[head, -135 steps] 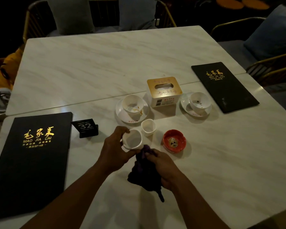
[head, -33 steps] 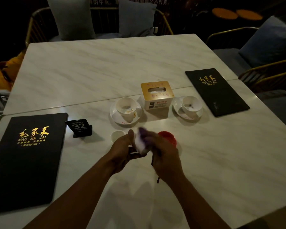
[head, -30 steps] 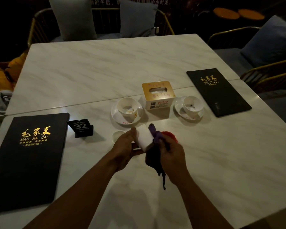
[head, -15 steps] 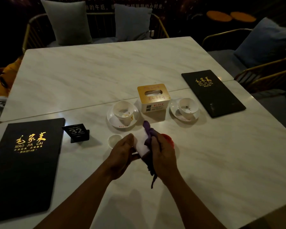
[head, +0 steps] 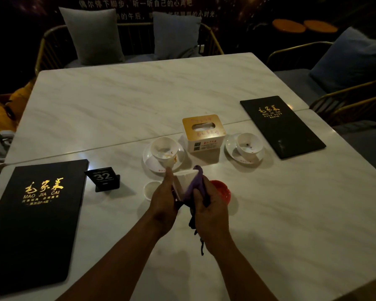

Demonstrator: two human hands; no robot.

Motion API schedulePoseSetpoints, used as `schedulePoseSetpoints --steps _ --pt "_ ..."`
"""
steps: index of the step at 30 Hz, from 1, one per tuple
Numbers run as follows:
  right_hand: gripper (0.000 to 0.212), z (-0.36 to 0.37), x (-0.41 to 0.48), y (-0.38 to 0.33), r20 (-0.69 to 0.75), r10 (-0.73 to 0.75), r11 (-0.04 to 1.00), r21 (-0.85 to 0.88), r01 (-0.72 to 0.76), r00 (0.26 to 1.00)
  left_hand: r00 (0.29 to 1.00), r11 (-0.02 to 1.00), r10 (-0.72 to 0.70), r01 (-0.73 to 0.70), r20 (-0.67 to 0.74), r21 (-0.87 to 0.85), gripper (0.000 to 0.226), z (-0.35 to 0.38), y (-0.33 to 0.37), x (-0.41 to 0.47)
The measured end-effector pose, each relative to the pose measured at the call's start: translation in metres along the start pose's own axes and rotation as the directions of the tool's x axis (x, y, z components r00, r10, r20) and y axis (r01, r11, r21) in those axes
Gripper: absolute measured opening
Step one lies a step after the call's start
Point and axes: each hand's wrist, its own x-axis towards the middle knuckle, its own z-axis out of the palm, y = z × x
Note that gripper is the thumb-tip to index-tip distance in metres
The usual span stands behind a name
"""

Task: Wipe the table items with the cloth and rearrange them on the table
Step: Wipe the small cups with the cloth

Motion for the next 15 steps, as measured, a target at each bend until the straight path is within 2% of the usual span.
schedulePoseSetpoints --steps 3,5,6,8,11,13,15 --pt "0.048 0.007 -0.003 0.004 -0.035 -0.212 0.955 -0.217 0.199 0.977 0.995 0.999 0.031 -0.029 0.095 -0.016 0.054 0.003 0.001 0.001" --pt "0.047 0.008 -0.006 0.005 -0.066 -0.232 0.955 -0.204 0.215 0.970 0.987 0.999 0.051 -0.050 0.153 -0.009 0.054 0.002 0.001 0.001" --pt "0.042 0.007 -0.007 0.005 -0.082 -0.175 0.979 -0.120 0.165 0.981 0.981 0.998 0.063 -0.063 0.183 -0.003 0.057 0.000 0.001 0.001" --pt "0.033 0.005 -0.004 0.002 -0.069 0.040 0.997 0.066 -0.035 0.997 0.969 0.996 0.081 -0.088 0.233 0.021 0.069 -0.005 0.002 0.001" --pt "0.026 -0.002 0.009 -0.006 0.023 0.365 0.908 0.211 -0.362 0.931 0.959 0.993 0.047 -0.074 0.281 0.089 0.079 -0.013 0.001 -0.001" --pt "0.028 -0.007 0.015 -0.011 0.066 0.454 0.842 0.296 -0.452 0.889 0.943 0.992 0.016 -0.058 0.331 0.116 0.074 -0.017 0.001 -0.001" --pt "0.025 -0.013 0.021 -0.011 0.044 0.469 0.844 0.273 -0.462 0.882 0.931 0.996 -0.008 -0.026 0.365 0.089 0.073 -0.025 0.003 0.000"
